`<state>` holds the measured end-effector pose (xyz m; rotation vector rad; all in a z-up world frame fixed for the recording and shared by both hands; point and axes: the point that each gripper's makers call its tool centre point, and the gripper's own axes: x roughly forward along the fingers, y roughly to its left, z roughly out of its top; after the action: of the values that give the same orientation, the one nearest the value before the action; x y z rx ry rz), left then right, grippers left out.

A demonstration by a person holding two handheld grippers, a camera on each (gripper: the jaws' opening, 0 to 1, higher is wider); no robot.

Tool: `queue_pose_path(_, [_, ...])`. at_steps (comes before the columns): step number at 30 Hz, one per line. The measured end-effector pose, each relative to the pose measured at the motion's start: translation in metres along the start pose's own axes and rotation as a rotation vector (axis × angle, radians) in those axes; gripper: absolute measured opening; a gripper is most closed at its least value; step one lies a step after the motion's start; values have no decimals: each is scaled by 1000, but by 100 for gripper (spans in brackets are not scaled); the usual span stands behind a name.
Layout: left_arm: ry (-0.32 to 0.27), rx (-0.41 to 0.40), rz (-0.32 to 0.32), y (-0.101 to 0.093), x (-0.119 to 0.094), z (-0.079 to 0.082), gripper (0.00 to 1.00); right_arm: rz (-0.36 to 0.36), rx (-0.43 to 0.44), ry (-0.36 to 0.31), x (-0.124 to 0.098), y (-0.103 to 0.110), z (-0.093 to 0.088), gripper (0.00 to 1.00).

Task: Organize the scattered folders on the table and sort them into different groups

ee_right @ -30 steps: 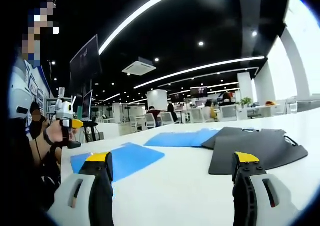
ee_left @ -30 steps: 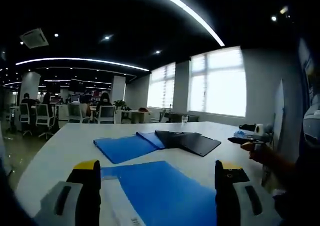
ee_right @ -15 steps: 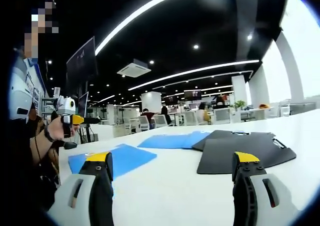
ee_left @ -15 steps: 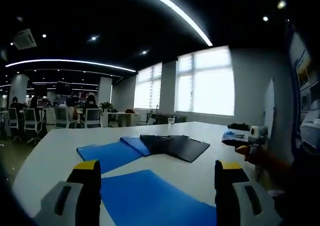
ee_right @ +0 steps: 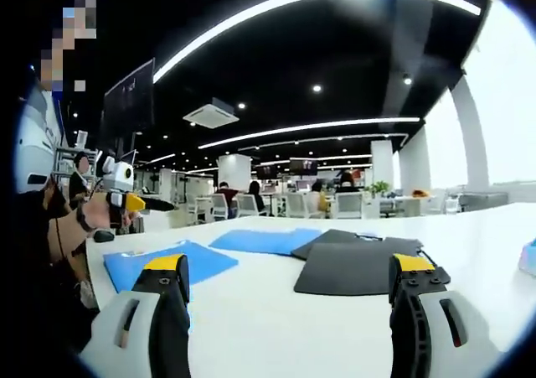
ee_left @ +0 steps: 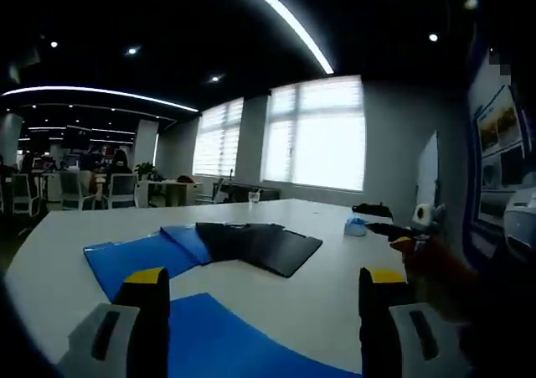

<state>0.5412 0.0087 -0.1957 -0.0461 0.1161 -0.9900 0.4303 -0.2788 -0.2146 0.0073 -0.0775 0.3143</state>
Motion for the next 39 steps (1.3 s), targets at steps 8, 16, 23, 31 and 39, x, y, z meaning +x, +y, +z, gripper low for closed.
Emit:
queue_pose_path(8, [25, -23, -71, -18, 26, -6, 94, -29, -15, -2, -14, -10, 7, 98])
queue_pose_path(16, [41, -46, -135, -34, 50, -5, 94, -45, -27, -25, -24, -14, 16, 98])
queue_pose_path(23, [62, -69, -173, -41, 76, -8, 94, -60, -30, -23, -33, -16, 17, 98])
queue_pose_path(31, [113, -91, -209, -45, 112, -22, 94, -66, -52, -21, -40, -13, 25, 98])
queue_pose_path(39, [147, -233, -265, -51, 141, -39, 94, -77, -59, -18, -46, -14, 27, 98])
